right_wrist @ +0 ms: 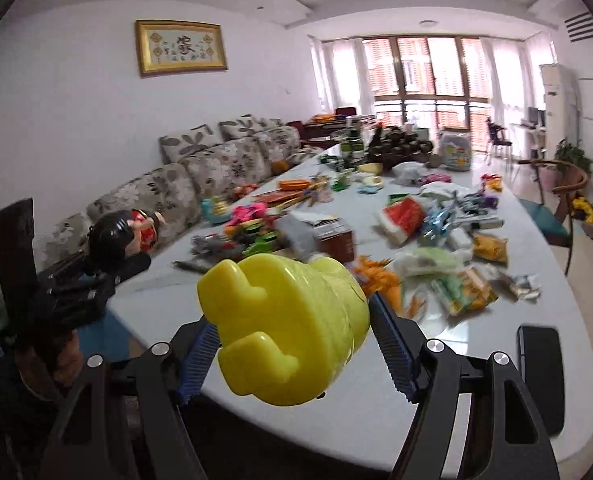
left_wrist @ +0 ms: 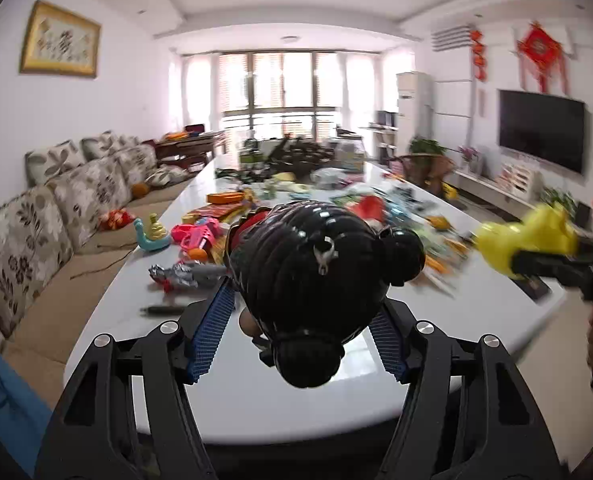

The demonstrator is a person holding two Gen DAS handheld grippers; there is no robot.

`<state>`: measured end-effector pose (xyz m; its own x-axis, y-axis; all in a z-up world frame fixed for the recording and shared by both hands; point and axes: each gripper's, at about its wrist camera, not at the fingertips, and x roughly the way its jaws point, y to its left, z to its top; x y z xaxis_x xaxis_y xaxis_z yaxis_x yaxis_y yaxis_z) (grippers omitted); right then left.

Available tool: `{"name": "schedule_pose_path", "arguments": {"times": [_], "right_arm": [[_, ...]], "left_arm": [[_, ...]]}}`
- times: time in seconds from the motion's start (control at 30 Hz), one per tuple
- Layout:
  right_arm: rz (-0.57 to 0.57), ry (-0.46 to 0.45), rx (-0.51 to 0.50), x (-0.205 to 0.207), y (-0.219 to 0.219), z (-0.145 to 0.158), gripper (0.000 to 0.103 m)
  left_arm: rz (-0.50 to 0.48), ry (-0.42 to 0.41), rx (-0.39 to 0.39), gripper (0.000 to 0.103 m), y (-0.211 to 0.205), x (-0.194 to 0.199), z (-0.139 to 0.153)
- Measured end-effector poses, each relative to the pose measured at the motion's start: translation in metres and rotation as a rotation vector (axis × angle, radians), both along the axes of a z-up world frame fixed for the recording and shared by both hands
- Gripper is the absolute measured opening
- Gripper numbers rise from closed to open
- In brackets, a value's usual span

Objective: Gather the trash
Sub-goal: 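Grasp the yellow toy with the right tool while the left tool grasps the black toy figure, then lower both toys into the dark bin and open both tools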

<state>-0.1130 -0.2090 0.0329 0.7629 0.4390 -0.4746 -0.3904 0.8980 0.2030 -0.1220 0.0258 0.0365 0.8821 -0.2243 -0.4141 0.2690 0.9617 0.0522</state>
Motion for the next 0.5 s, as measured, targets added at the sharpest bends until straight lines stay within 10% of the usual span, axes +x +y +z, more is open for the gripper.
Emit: {"name": "schedule_pose_path", "arguments": {"times": [0.33, 0.43, 0.5], "right_arm": [[0.132, 0.386, -0.061, -0.038, 0.030, -0.131, 0.066], [0.160, 0.536, -0.120, -0.020, 0.041, -0.200, 0.081], [0.160, 0.609, -0.219, -0.012, 0.048, -0.242, 0.068]], "left_arm": [[-0.122, 0.370, 0.144, 0.054, 0.005, -0.042, -0.123], [-0.160, 0.528, 0.196, 0.077, 0.008, -0.022, -0.185], [-0.157, 0.581, 0.245, 0.077, 0.007, -0.015, -0.219]]}}
